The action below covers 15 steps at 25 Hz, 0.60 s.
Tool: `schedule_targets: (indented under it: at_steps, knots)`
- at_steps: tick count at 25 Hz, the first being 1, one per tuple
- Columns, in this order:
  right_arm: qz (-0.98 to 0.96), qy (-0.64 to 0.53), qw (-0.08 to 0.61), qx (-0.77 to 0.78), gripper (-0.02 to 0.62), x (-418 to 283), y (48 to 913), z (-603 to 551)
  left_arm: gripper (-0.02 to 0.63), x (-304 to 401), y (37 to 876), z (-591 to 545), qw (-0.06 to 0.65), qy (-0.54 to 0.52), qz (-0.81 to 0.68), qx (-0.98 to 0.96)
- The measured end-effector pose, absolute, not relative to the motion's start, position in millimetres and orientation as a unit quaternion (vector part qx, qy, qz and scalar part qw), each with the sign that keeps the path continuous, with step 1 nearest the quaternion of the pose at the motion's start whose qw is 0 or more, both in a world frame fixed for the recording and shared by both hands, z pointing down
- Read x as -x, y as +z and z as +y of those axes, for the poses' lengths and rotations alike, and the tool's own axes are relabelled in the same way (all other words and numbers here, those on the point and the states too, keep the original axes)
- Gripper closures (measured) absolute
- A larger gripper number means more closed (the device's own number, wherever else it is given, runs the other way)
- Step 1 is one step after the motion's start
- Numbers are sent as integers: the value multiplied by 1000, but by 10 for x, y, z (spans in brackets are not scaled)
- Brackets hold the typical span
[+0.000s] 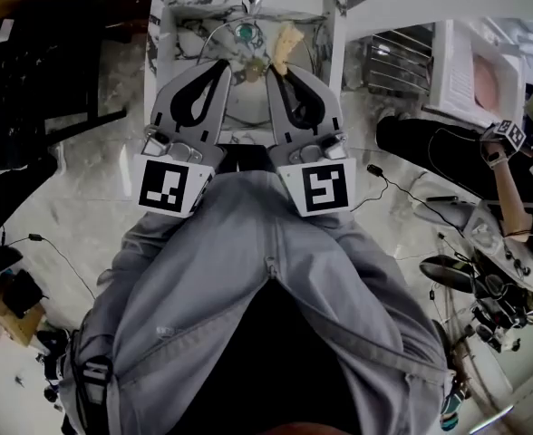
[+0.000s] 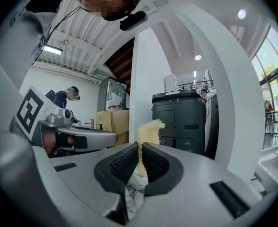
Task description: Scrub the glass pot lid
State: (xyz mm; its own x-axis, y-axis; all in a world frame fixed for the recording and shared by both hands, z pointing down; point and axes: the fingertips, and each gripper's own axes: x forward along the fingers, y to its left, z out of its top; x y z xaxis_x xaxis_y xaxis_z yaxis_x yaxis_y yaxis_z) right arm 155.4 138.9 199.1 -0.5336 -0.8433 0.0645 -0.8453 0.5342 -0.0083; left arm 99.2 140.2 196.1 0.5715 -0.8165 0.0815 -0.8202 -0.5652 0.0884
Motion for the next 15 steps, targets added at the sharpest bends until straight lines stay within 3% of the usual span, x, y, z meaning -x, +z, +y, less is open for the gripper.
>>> schedule_targets:
  at_steps: [15]
  knots:
    - [-886, 52, 68, -456, 552, -1408, 3027, 1000, 591, -731, 3030, 1031, 113, 47, -464, -878]
